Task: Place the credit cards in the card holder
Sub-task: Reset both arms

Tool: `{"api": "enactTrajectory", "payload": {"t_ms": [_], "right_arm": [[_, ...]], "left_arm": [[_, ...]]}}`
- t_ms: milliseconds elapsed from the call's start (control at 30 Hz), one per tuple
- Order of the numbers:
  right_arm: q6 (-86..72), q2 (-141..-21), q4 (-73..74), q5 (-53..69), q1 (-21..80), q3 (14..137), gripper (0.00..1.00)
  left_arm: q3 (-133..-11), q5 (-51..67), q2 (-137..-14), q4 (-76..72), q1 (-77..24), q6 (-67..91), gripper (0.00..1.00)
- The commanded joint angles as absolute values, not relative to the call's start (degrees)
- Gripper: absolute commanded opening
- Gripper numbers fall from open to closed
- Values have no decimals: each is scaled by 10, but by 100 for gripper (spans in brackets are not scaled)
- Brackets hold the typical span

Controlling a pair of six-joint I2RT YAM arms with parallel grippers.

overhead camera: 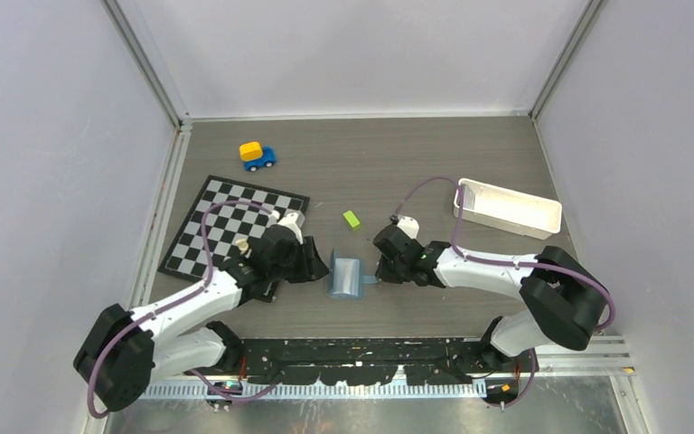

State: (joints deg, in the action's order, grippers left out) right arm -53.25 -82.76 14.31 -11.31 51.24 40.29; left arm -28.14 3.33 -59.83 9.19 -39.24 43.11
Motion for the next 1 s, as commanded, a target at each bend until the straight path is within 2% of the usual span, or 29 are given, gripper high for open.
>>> {"api": "enactTrajectory", "payload": {"t_ms": [0,367,833,967], "right_arm": [[-531,-828,128,-107,511,416,0],[-546,-816,107,-81,511,411,0],[-567,-846,48,-36,511,404,1],[-571,-835,47,-40,511,404,1]], "left_arm": [[-268,55,-644,38,-390,457,42],[-283,113,-789,-67,-401,472,38],[-277,136,-846,-128,-411,491,36],[-284,118,-855,-104,-414,488,30]]}}
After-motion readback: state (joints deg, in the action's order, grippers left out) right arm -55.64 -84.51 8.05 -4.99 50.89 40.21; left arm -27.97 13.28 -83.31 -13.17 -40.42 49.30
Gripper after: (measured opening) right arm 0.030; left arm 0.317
